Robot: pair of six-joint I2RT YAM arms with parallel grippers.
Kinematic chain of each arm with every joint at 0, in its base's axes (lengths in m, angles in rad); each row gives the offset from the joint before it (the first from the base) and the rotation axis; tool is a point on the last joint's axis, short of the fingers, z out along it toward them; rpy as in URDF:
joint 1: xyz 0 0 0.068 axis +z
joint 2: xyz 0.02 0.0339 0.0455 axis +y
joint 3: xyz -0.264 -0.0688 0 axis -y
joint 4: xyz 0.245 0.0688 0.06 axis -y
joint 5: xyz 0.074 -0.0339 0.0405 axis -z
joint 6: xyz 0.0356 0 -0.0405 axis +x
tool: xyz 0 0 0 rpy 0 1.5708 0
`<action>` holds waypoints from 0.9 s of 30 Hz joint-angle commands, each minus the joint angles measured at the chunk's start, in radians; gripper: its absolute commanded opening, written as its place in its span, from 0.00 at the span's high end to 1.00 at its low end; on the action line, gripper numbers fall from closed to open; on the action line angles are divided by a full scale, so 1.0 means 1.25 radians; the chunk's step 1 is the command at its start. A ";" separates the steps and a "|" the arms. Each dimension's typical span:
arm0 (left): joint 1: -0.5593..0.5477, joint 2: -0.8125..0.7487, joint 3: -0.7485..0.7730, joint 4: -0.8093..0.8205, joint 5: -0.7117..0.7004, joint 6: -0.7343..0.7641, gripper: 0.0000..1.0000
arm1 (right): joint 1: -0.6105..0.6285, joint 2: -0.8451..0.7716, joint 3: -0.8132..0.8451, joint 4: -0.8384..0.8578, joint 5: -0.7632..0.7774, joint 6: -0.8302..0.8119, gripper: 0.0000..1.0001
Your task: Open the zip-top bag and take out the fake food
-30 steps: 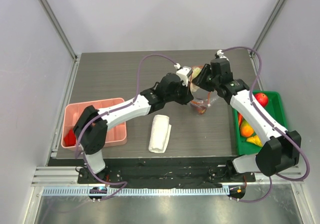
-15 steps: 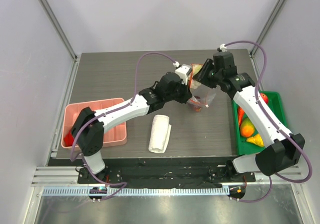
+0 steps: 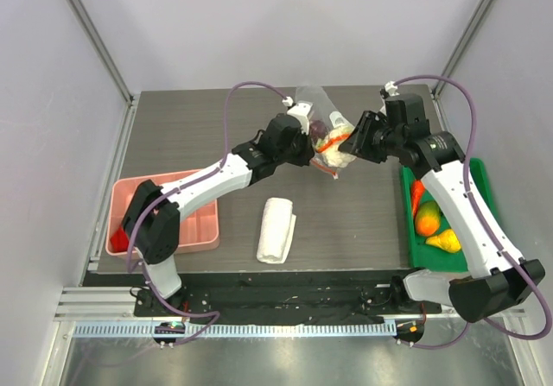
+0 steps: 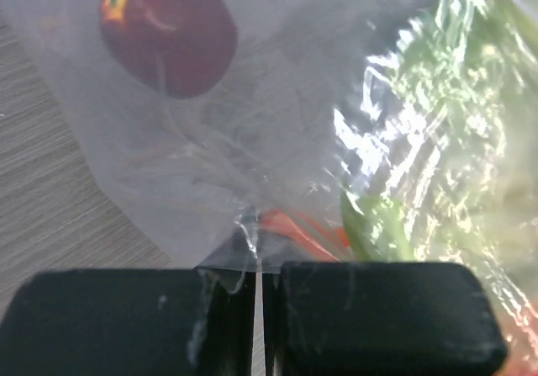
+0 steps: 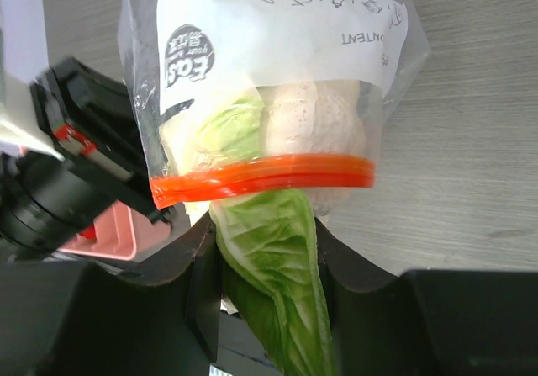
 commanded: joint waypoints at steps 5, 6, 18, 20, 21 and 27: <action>0.034 -0.047 0.059 0.014 0.017 0.019 1.00 | 0.007 -0.003 -0.092 -0.053 -0.050 -0.102 0.99; 0.034 -0.054 0.052 0.026 0.026 0.016 1.00 | 0.007 0.004 -0.105 -0.041 -0.027 -0.107 0.99; 0.035 -0.054 0.019 0.031 0.036 0.030 1.00 | 0.008 -0.096 -0.007 -0.016 0.017 -0.092 0.99; 0.036 -0.038 0.035 0.015 0.013 0.032 1.00 | 0.007 -0.134 0.028 -0.028 0.110 -0.076 0.99; 0.036 -0.027 0.038 0.011 0.011 0.030 1.00 | 0.007 -0.142 0.044 -0.055 0.188 -0.066 0.99; 0.037 -0.033 0.035 0.015 0.022 0.025 1.00 | -0.059 -0.180 -0.068 -0.113 0.616 0.049 0.99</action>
